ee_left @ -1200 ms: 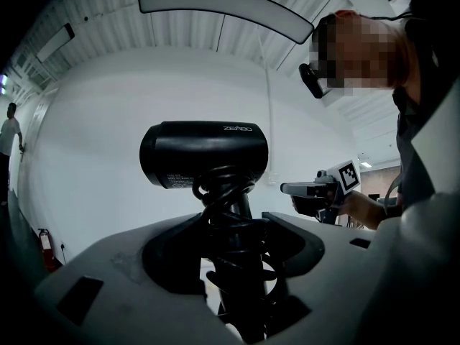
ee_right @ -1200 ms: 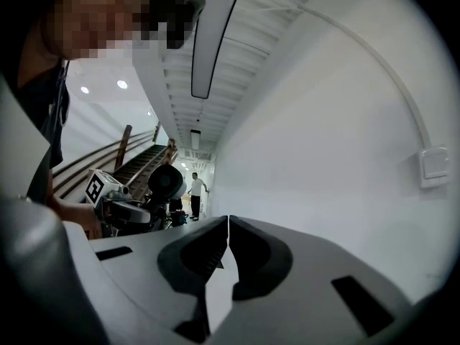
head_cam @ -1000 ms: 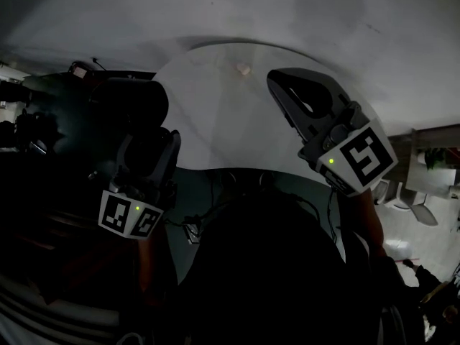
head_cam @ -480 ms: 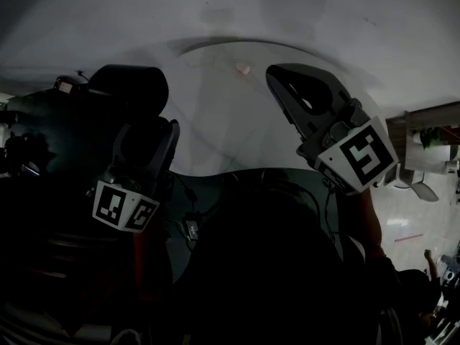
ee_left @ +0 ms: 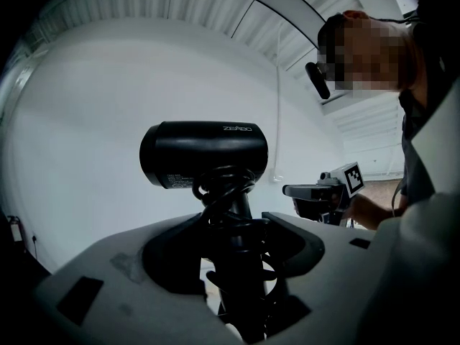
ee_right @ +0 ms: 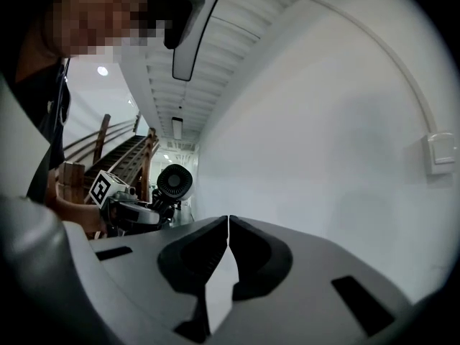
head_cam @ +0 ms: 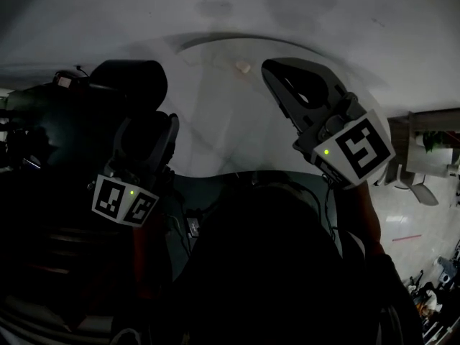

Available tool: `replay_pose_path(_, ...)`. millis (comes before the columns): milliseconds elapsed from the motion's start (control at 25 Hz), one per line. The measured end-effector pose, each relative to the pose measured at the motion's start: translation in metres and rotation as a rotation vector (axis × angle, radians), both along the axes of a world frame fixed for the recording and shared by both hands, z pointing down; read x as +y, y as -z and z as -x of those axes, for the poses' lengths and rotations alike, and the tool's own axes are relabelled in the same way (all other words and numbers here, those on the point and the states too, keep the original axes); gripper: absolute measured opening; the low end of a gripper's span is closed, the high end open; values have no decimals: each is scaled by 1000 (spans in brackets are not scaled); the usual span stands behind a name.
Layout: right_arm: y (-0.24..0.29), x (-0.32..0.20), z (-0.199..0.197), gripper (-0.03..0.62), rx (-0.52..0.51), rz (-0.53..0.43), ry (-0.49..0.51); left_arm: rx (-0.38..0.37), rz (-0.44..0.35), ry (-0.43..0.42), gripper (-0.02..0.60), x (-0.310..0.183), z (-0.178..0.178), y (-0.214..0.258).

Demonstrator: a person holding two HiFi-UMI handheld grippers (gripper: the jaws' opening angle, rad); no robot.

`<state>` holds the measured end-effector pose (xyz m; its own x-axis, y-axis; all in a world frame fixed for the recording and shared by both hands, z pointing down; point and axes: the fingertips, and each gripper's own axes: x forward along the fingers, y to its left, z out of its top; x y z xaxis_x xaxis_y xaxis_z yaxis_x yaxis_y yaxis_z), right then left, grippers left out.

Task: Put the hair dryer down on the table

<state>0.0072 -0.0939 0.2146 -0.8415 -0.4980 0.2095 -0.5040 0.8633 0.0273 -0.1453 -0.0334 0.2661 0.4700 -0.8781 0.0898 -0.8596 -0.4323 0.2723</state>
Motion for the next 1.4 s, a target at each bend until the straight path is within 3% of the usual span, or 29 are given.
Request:
replay_pose_path(520,6,11,10,9,-69,-34,136,-42,-38,134,238,29,-1,12)
replay_pose_path(720,10,9,11,9,-56,-34,117,-44,-38,107,238,22,-3,16)
replay_pose_path(880,14,9,13,9,-44,11,93,-24,14,88,238,17,0,13)
replay_pose_path(1400,-1,2,4,9,-6,2,36,-61,-29,29,238,-14,-13,-4)
